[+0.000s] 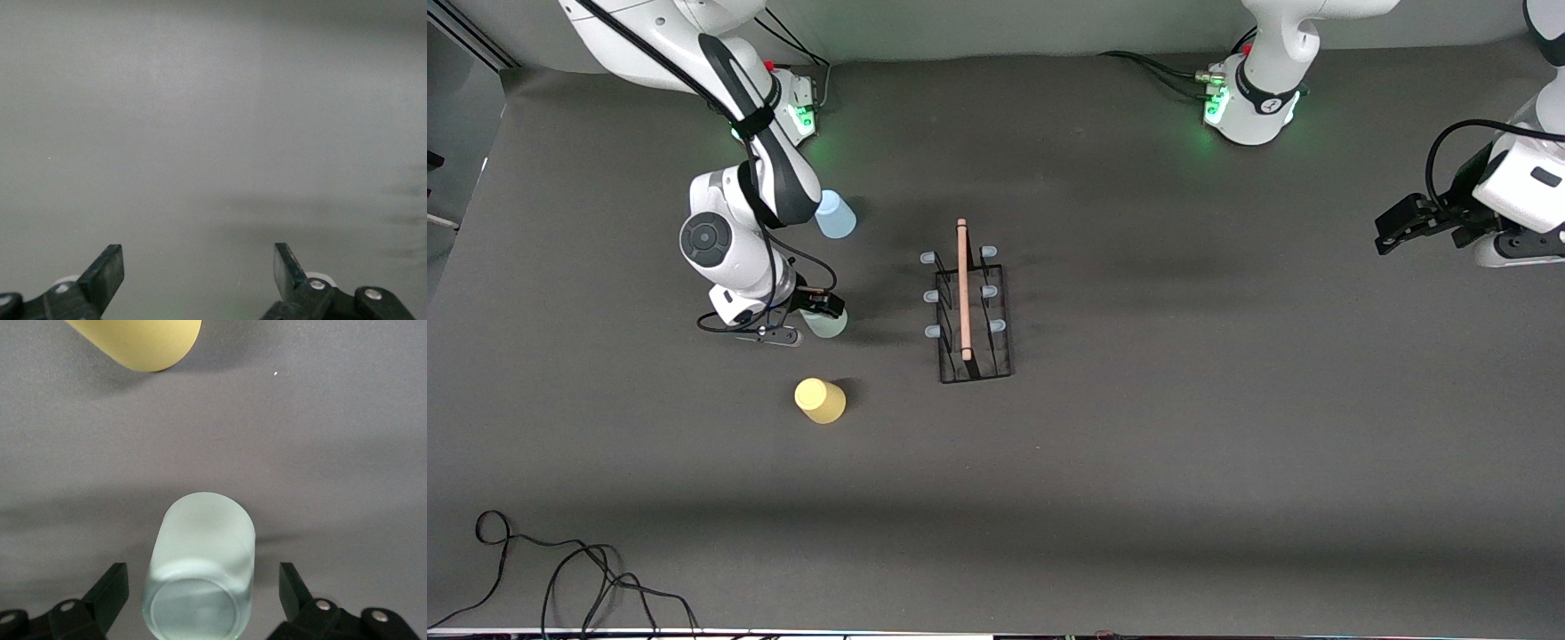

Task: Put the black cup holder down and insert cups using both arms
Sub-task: 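Grasp the pale green cup with the right gripper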

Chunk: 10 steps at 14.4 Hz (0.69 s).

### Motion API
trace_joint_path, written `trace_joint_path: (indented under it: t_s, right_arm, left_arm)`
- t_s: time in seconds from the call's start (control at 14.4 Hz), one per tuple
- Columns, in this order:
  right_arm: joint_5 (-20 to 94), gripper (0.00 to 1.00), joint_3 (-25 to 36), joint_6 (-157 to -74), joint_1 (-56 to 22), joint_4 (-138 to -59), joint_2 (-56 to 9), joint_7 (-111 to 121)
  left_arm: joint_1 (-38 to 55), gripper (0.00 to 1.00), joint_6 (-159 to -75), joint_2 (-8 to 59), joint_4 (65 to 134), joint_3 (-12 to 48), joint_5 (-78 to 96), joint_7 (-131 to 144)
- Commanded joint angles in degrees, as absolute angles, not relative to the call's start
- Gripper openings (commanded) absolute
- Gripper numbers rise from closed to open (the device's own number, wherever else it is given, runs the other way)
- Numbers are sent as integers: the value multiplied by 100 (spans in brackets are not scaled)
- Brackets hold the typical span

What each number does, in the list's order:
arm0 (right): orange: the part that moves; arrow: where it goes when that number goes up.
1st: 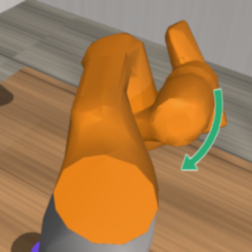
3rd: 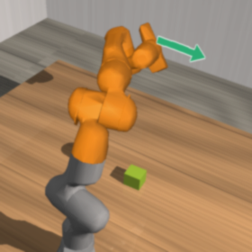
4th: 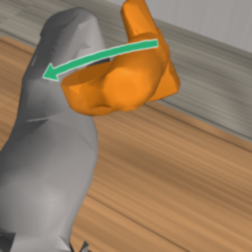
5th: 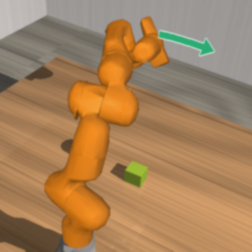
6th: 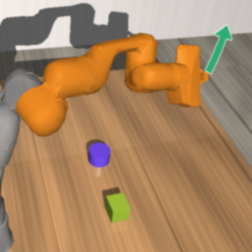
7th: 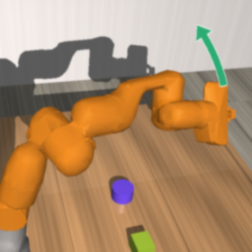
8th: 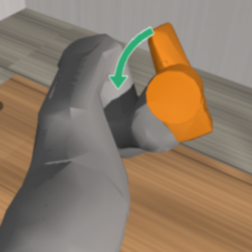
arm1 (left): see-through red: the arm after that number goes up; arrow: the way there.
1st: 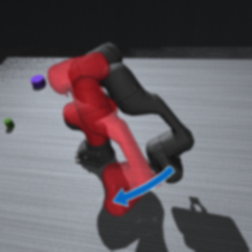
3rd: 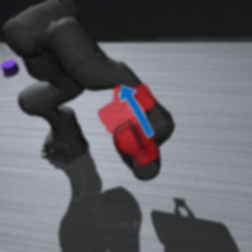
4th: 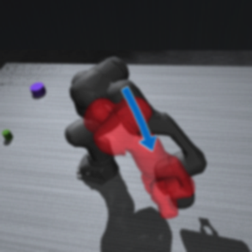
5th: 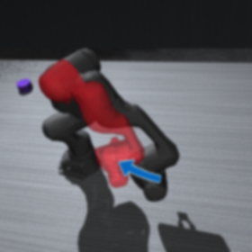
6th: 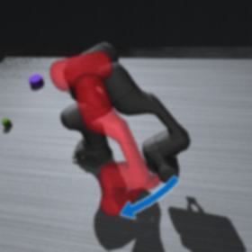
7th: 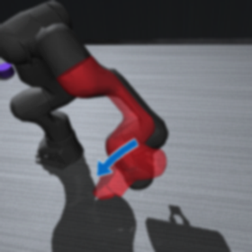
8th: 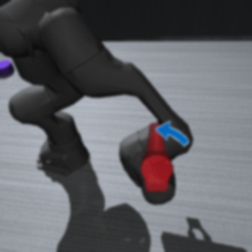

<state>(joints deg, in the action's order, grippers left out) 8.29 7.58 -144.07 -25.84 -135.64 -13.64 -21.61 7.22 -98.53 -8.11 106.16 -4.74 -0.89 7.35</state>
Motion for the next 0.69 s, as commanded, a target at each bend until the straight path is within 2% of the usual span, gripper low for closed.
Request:
trace_joint_path:
  t_s: [0.0,0.07,0.14,0.21,0.62]
  right_arm:
    - [923,66,809,-14502,-2725,-13597,-1371,-2241]
    - [923,28,809,-14502,-2725,-13597,-1354,-2241]
    - [923,5,809,-14467,-2725,-13597,-1301,-2250]
    - [923,0,809,-14423,-2725,-13588,-1205,-2241]
    - [949,0,835,-13194,-2724,-13491,-19,-2740]
  left_arm:
    - [729,100,-9844,-870,10679,-492,-26,677]
    - [729,100,-9870,-870,10679,-492,-26,677]
    - [712,100,-9931,-861,10679,-492,-26,677]
    - [712,100,-9966,-835,10679,-492,-26,677]
    - [712,100,-9984,-800,10652,-492,-35,685]
